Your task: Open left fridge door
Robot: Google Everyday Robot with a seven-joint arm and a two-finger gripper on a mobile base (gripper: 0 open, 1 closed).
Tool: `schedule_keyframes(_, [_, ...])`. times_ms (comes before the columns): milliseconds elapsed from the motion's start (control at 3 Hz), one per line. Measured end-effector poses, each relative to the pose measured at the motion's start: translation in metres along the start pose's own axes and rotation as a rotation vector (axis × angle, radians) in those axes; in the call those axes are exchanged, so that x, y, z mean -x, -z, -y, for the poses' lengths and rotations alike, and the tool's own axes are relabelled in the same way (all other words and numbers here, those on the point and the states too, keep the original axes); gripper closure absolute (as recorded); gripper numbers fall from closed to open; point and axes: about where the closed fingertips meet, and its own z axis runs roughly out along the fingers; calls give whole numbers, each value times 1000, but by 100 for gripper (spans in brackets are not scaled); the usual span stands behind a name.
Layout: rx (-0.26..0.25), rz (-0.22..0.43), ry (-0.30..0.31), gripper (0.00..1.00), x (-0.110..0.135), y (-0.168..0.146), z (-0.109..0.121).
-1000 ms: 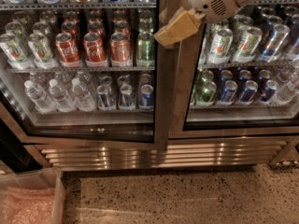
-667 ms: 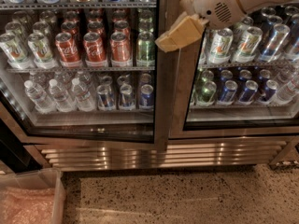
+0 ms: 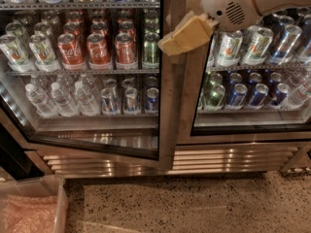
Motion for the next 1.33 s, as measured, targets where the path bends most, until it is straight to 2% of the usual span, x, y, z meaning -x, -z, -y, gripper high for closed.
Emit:
schedule_keyframes(333, [0,0,0,24,0,0,0])
schedule_keyframes(667, [28,-2,31,9,7,-6,0])
schedule_keyframes(1000, [5,-59,56,8,12,7,14])
schedule_keyframes(1333, [-91,-122,53,6,14,38,21])
